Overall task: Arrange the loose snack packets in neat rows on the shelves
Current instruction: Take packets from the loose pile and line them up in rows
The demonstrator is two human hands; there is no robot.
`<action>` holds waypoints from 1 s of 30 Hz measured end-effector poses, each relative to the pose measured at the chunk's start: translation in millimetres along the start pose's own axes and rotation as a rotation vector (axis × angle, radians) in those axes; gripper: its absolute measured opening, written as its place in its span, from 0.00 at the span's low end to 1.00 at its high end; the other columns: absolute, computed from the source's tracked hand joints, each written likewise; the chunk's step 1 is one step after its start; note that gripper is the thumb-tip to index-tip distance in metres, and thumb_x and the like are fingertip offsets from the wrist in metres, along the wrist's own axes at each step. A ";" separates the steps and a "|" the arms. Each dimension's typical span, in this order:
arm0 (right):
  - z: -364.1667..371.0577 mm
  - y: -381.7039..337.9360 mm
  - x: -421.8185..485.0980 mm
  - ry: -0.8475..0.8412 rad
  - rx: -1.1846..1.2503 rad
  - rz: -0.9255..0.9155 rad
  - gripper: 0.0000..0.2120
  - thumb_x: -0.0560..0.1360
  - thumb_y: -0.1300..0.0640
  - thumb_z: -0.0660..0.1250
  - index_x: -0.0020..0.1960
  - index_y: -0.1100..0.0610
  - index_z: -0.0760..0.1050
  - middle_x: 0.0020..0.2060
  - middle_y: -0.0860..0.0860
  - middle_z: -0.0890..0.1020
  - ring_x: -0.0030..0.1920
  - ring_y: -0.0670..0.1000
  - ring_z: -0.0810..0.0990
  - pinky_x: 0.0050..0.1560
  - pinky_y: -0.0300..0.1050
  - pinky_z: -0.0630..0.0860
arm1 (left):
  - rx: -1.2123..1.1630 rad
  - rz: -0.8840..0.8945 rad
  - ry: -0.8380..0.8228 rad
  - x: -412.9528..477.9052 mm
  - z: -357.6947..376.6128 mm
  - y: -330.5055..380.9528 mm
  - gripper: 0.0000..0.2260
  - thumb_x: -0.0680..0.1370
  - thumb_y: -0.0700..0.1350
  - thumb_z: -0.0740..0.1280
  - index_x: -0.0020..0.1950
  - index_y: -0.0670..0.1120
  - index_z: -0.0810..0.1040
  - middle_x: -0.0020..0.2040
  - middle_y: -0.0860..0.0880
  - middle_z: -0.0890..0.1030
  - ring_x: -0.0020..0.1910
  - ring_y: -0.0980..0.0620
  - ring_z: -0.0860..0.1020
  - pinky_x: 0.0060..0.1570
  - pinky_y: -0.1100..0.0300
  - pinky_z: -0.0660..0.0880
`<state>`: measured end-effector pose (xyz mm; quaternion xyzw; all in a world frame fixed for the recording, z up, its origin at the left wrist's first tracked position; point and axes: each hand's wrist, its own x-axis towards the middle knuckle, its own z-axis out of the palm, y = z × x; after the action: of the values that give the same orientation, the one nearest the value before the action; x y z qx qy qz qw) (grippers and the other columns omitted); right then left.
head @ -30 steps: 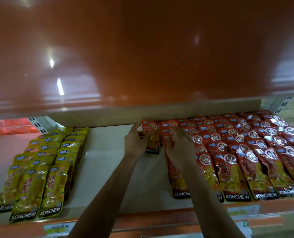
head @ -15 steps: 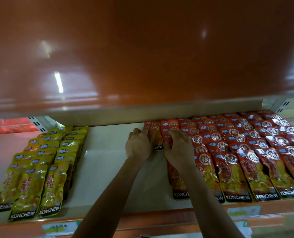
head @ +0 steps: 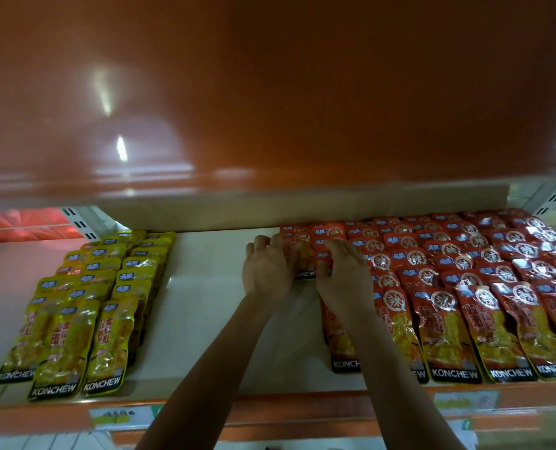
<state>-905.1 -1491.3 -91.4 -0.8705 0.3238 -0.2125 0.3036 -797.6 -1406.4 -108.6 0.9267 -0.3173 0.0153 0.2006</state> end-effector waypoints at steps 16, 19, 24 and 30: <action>86.6 -111.8 -36.5 -0.191 -0.003 -0.234 0.22 0.78 0.58 0.62 0.72 0.55 0.67 0.70 0.52 0.70 0.73 0.51 0.63 0.72 0.46 0.61 | 0.040 -0.151 0.187 -49.5 -76.5 -111.9 0.20 0.79 0.54 0.62 0.68 0.49 0.73 0.65 0.46 0.73 0.65 0.46 0.68 0.62 0.54 0.67; 113.2 -149.8 -42.5 -0.223 -0.010 -0.291 0.22 0.76 0.60 0.63 0.70 0.58 0.69 0.69 0.55 0.72 0.71 0.54 0.65 0.72 0.47 0.60 | 0.097 -0.192 0.223 -57.5 -97.6 -150.2 0.20 0.78 0.55 0.63 0.67 0.48 0.73 0.63 0.45 0.73 0.65 0.43 0.68 0.60 0.50 0.68; 170.0 -224.3 -59.4 -0.224 0.006 -0.356 0.20 0.72 0.62 0.65 0.64 0.60 0.74 0.62 0.58 0.77 0.65 0.59 0.71 0.68 0.48 0.64 | 0.144 -0.221 0.222 -65.5 -138.0 -232.5 0.22 0.78 0.55 0.62 0.70 0.49 0.71 0.68 0.46 0.71 0.69 0.44 0.65 0.63 0.50 0.66; 248.2 -310.6 -74.5 -0.248 -0.015 -0.409 0.21 0.75 0.62 0.64 0.68 0.59 0.71 0.66 0.56 0.74 0.68 0.56 0.68 0.70 0.46 0.61 | 0.144 -0.263 0.241 -69.7 -180.4 -340.2 0.23 0.79 0.56 0.60 0.72 0.49 0.68 0.71 0.46 0.70 0.71 0.46 0.65 0.64 0.52 0.66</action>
<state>-681.6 -1154.5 -77.5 -0.9397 0.1024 -0.1587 0.2851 -633.2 -1052.7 -76.8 0.9637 -0.1652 0.1223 0.1703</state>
